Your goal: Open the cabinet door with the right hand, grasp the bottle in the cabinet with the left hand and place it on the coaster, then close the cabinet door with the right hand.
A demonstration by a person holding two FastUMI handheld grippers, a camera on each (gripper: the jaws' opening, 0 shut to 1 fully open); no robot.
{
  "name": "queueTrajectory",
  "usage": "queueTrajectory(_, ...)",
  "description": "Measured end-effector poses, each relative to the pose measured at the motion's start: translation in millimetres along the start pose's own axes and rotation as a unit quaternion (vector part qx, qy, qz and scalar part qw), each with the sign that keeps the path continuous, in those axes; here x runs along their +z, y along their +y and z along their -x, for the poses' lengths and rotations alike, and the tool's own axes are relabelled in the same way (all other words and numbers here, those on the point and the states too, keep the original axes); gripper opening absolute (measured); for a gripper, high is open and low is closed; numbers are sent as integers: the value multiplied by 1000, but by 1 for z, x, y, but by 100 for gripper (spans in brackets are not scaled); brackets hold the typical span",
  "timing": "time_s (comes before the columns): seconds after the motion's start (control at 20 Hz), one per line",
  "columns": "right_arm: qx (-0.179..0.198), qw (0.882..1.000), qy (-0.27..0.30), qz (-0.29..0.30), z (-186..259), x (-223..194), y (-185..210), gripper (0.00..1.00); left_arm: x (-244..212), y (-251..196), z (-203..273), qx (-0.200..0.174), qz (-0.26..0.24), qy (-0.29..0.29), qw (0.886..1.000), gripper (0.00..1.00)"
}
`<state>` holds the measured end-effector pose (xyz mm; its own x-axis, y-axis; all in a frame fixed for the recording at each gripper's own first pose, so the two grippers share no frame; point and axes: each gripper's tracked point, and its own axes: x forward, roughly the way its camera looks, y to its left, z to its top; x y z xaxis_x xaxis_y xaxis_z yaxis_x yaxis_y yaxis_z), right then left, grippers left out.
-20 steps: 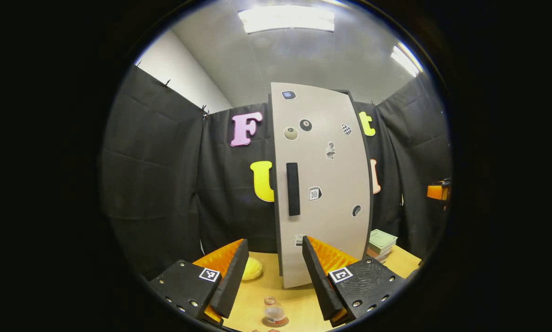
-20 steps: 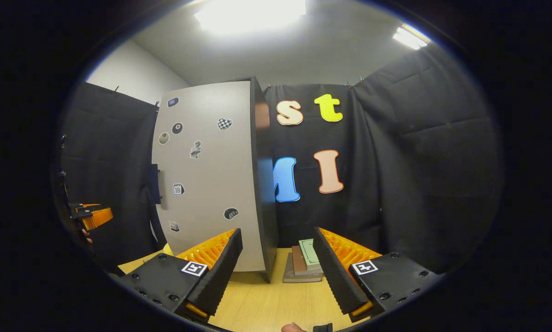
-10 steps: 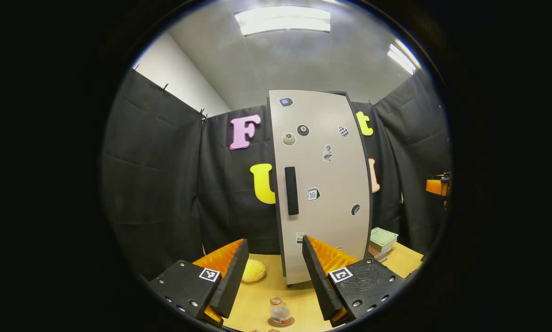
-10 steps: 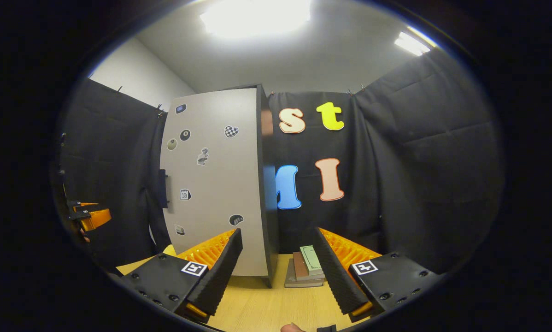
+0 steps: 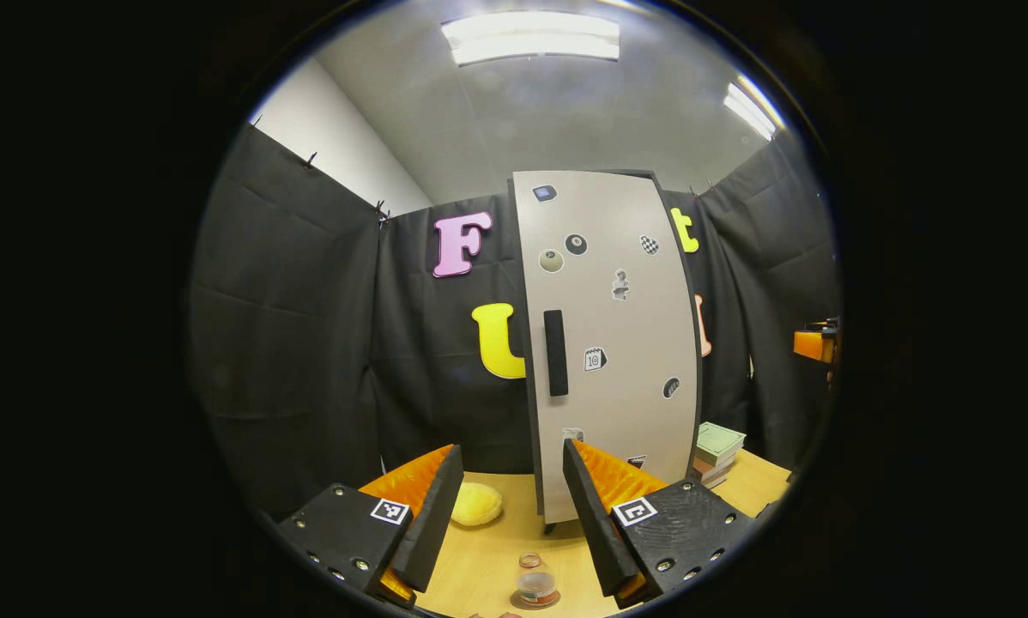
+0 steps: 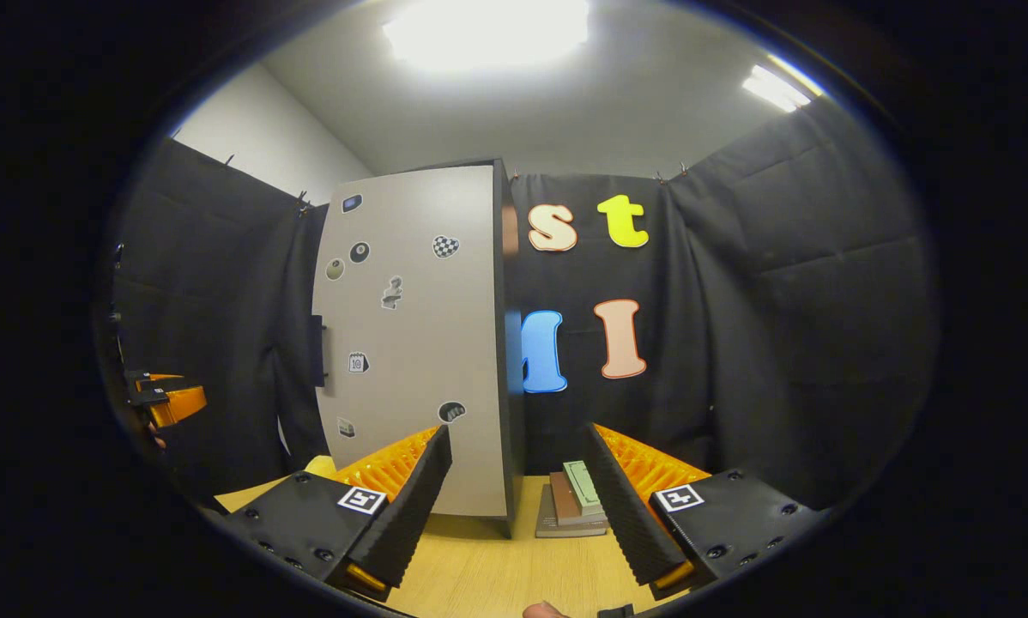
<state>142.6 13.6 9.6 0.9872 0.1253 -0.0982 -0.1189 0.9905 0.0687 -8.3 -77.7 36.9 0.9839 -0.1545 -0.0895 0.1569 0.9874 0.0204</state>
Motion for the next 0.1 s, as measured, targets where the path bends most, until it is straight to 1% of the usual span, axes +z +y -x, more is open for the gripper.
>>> queueTrajectory(0.1, -1, 1000, 2, 1, 1, -2, 0, 98, 1, 0, 0, -1, 1, 1, 1000, 66)
